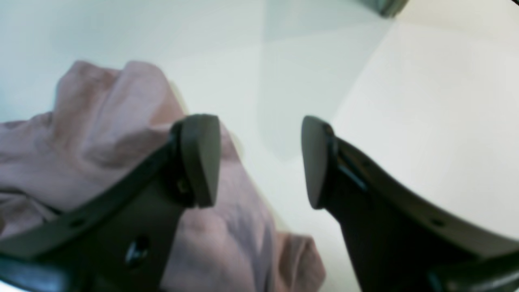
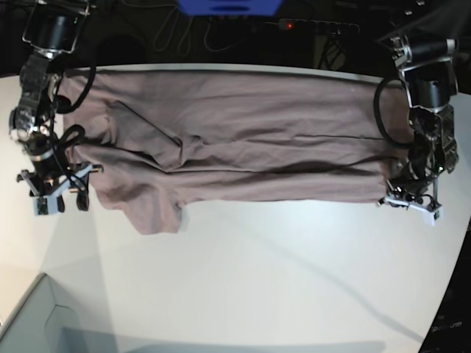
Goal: Layout the t-shirt on the table in an organized manner, then fold the t-shirt properly
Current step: 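Lift the hem with both grippers and fold it toward the collar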
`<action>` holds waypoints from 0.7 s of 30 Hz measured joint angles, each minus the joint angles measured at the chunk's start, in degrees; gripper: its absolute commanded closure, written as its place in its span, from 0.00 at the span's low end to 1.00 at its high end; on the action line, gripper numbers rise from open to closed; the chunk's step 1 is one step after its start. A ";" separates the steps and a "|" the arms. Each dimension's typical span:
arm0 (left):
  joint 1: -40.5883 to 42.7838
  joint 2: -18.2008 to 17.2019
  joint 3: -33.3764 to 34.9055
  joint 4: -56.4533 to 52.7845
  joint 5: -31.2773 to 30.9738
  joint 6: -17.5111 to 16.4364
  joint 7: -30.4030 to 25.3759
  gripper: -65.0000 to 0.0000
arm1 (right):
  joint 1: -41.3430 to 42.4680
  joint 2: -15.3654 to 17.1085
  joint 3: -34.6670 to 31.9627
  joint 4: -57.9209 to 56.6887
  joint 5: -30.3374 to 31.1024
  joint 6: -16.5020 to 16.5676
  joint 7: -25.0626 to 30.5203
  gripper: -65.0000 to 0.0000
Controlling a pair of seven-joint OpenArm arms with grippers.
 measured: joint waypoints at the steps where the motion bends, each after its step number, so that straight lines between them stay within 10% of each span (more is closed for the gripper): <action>1: 0.00 0.07 0.00 -0.07 0.04 0.02 -0.17 1.00 | 1.64 0.42 -1.38 -1.70 0.02 0.22 -2.05 0.50; 5: 0.07 0.31 0.00 -0.22 0.04 0.13 0.24 1.00 | 6.75 1.51 -6.10 -9.70 -0.07 6.38 -6.08 0.46; 21: -0.13 0.26 0.00 -0.22 0.07 0.13 0.15 1.00 | 12.96 2.67 -5.97 -20.92 -0.11 6.34 -5.44 0.45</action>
